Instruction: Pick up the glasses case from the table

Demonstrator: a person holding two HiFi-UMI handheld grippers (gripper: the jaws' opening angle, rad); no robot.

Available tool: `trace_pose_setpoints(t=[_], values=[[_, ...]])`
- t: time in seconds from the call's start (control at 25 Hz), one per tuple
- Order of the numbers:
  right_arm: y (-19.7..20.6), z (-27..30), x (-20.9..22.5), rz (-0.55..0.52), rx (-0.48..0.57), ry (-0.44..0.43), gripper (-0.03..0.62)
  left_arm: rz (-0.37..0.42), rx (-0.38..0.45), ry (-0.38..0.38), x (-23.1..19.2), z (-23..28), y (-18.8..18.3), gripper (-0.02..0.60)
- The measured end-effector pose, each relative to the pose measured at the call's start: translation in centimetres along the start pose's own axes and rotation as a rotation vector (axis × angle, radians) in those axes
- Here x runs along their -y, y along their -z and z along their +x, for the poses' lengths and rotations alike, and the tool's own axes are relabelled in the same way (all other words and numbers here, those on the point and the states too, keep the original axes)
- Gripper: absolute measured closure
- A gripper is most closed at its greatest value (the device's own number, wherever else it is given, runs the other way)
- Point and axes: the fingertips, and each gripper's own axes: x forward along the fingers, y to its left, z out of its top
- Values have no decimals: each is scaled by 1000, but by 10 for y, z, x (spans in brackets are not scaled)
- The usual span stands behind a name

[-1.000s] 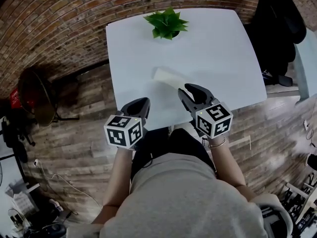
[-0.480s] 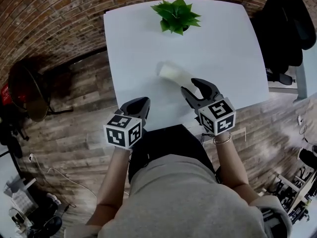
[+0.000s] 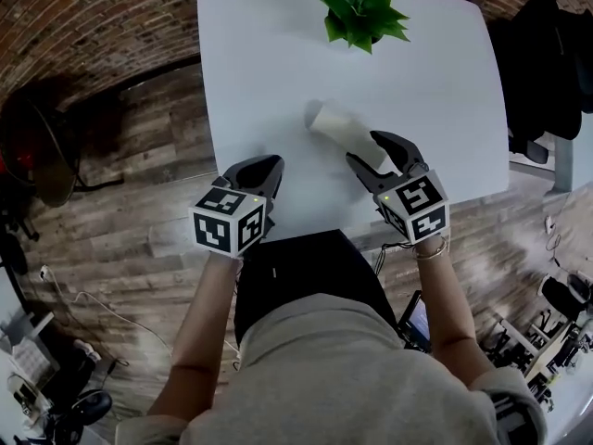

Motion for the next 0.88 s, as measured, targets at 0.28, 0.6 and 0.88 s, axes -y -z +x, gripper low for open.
trace_pose_setpoints(t=[0.28, 0.6, 0.88], values=[[0, 30, 1, -126, -79, -46, 310, 29, 7, 5, -15, 6, -8, 571], [8, 65, -6, -244, -187, -156, 267, 22, 24, 42, -18, 21, -15, 571], [18, 70, -1, -309, -239, -169, 260, 24, 30, 79, -12, 28, -18, 571]])
